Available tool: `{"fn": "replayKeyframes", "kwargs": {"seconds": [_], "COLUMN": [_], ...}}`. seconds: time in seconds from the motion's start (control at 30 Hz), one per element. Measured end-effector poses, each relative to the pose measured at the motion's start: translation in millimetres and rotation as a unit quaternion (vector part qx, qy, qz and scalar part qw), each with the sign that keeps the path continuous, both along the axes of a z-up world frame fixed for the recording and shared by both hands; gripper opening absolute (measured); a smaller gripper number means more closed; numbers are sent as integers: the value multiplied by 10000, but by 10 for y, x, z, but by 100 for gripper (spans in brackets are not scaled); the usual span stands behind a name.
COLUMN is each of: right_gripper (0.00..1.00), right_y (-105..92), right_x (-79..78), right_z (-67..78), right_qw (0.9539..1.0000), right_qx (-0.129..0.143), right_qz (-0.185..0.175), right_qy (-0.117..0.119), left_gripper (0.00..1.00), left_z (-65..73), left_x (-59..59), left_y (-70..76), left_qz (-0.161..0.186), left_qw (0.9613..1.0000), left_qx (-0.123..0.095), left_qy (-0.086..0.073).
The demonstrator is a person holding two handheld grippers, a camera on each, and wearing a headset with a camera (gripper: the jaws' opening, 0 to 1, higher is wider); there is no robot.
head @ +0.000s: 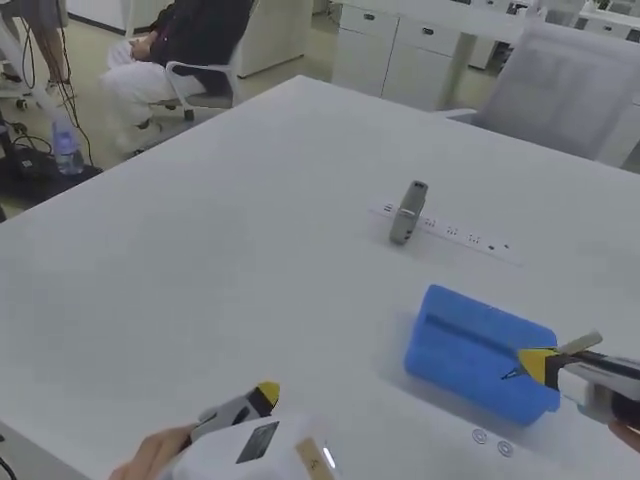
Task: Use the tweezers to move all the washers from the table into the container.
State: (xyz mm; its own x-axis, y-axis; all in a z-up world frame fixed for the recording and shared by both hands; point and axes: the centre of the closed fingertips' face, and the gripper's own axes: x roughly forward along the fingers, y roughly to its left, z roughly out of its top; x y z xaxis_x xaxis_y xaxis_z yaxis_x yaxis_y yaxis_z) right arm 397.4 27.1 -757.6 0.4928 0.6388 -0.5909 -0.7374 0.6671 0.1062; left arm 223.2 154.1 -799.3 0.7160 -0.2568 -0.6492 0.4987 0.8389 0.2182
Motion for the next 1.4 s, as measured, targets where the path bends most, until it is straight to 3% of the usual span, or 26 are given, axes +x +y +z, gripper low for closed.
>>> {"fn": "replayKeyframes", "kwargs": {"seconds": [0.17,0.3,0.37,0.57,0.83,0.97,1.13,1.4], "right_gripper": [3,4,4,4,4,4,4,4], "right_y": [-4,10,-36,-27,-43,-14,-6,-15], "right_x": [-130,-274,-220,-168,-137,-124,-139,-142], "right_z": [-112,-271,-397,-575,-652,-646,-665,-681], "right_qw": [10000,9997,9995,9987,9973,9976,9962,9953], "right_qx": [-39,-223,-268,-406,-680,-603,-829,-933], "right_qz": [17,38,7,-27,53,11,192,237], "right_qy": [20,132,185,317,264,327,160,75], "left_gripper": [96,95,95,95,95,95,95,94], "left_z": [-20,-29,-31,-34,-42,-48,-54,-69], "left_x": [-10,-17,-19,-20,-25,-25,-23,-23], "left_y": [-2,-13,-18,-9,-15,-9,-8,4], "left_qz": [-24,-58,-73,-49,-76,-65,-74,-70], "left_qw": [10000,10000,9999,9999,9999,9999,9999,9997], "left_qx": [39,50,54,56,70,83,112,192], "left_qy": [42,58,62,80,92,105,109,133]}}
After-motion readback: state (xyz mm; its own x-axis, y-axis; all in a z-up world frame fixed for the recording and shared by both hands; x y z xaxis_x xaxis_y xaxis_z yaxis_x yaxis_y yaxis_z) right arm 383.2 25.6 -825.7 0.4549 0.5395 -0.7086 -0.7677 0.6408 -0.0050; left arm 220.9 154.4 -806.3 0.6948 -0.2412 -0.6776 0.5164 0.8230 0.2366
